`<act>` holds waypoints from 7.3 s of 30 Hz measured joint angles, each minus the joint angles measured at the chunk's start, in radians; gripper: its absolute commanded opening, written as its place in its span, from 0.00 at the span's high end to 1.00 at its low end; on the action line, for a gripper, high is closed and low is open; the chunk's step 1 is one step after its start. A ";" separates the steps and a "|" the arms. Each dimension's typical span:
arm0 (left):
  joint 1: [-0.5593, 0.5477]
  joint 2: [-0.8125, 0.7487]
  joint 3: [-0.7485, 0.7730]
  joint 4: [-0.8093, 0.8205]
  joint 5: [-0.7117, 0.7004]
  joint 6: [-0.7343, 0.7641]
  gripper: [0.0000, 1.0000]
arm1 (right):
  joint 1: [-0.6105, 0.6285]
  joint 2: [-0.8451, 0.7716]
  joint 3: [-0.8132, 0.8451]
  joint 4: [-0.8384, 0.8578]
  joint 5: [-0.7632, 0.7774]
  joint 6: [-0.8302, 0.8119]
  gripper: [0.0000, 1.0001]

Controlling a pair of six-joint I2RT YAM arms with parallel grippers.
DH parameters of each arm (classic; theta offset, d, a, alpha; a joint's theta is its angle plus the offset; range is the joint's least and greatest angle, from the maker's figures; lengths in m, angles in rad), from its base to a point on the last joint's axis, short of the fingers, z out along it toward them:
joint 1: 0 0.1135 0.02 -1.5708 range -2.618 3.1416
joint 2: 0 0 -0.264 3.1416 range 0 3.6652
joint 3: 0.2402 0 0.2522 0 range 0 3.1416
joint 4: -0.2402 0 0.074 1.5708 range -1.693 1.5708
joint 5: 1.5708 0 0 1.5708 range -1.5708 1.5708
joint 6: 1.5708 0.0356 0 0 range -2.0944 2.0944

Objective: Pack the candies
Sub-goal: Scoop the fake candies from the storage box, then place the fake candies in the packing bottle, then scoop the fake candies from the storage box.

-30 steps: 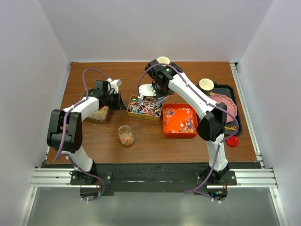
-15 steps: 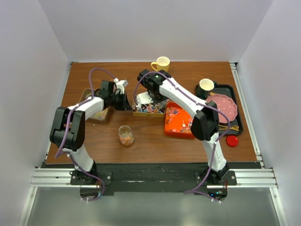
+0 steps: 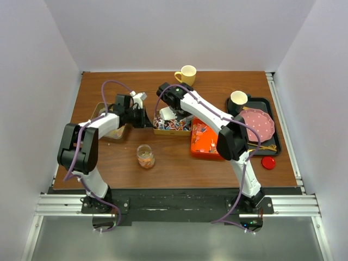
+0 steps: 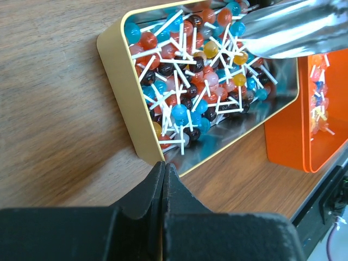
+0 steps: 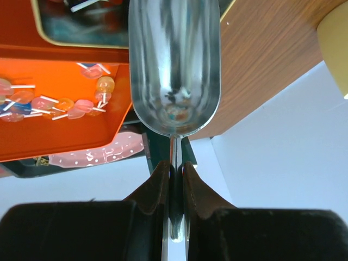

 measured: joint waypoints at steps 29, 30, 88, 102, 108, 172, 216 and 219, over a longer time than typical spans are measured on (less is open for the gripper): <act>0.021 0.034 -0.071 0.174 0.149 -0.110 1.00 | 0.056 0.190 0.200 0.002 -0.144 0.149 1.00; 0.021 0.034 -0.072 0.176 0.150 -0.110 1.00 | 0.057 0.196 0.200 0.002 -0.153 0.150 1.00; 0.128 -0.005 0.119 -0.227 0.365 0.188 0.70 | -0.165 -0.158 -0.348 0.363 -0.687 0.077 1.00; 0.264 -0.229 -0.002 -0.208 0.214 0.177 0.65 | -0.060 -0.247 -0.262 0.191 -0.573 -0.022 1.00; 0.320 -0.309 -0.069 -0.176 0.150 0.148 0.62 | 0.035 -0.303 -0.190 0.110 -0.521 -0.058 1.00; 0.327 -0.502 -0.226 -0.100 0.024 0.101 0.47 | 0.373 -0.188 -0.048 -0.007 0.032 -0.035 1.00; 0.277 -0.576 -0.325 0.248 0.470 -0.131 1.00 | 0.117 -0.118 0.081 -0.012 -0.102 0.123 1.00; 0.243 -0.550 -0.325 0.295 0.504 -0.155 1.00 | 0.134 -0.114 0.103 -0.019 -0.139 0.135 1.00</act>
